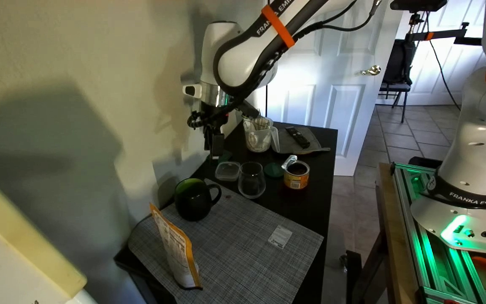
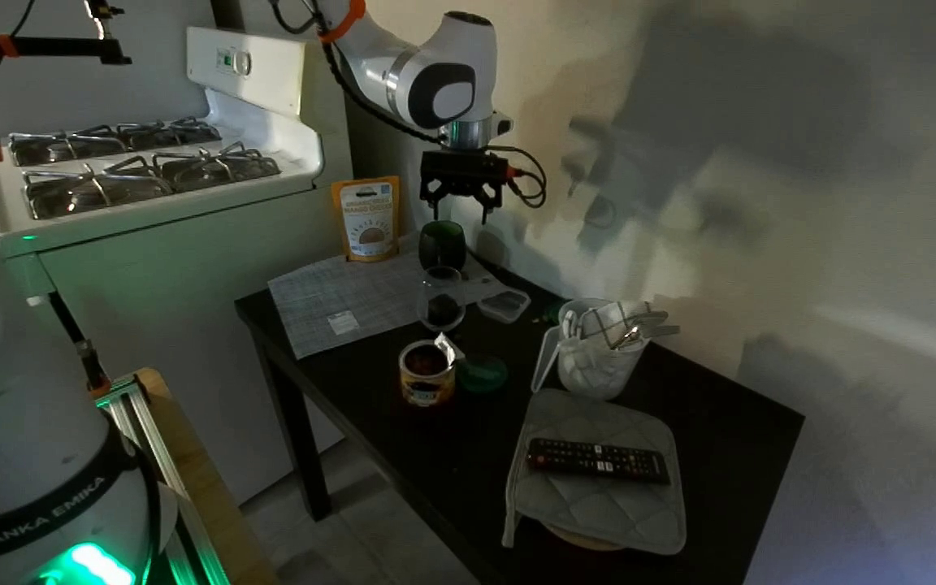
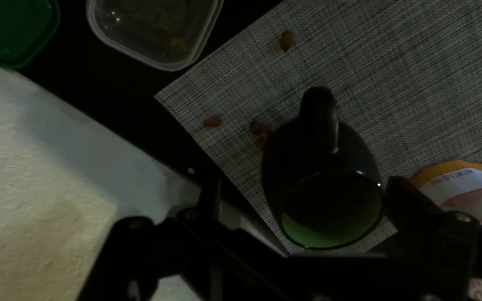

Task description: Move the black cup to the right

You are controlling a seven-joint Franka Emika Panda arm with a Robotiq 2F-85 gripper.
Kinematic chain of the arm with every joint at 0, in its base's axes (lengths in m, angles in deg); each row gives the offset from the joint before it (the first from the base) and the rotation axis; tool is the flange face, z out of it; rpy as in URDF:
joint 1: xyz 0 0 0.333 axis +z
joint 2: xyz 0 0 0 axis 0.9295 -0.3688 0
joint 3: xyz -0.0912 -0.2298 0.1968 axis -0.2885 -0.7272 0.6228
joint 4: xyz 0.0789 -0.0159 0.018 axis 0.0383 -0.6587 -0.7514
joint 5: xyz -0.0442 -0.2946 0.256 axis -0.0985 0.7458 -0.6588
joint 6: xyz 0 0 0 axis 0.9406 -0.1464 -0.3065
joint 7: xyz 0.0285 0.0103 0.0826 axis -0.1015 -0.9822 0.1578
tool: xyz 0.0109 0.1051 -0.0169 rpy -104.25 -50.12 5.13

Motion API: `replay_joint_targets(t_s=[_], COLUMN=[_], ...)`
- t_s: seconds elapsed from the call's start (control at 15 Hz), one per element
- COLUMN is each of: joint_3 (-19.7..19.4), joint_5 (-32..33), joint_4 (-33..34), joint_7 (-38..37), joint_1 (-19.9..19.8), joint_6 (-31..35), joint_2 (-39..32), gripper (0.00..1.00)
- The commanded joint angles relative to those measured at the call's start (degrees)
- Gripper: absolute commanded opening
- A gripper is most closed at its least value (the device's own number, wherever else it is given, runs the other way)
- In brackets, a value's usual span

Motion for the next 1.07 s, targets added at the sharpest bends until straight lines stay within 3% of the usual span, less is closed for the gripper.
replay_joint_targets(t_s=[0.0,0.33,0.6,1.0], joint_3=[4.3,6.3,6.4,5.3], joint_5=[-3.3,-2.4,-1.5,2.0], joint_4=[-0.4,-0.3,0.3,-0.1], joint_7=[1.8,0.5,-1.0,-3.5], joint_1=[-2.5,-2.9,-2.9,-1.9], joint_6=[1.4,4.5,3.1,10.2], joint_2=[-3.1,-6.5,-8.8,-10.5], gripper=[1.0,1.0,1.0,0.9])
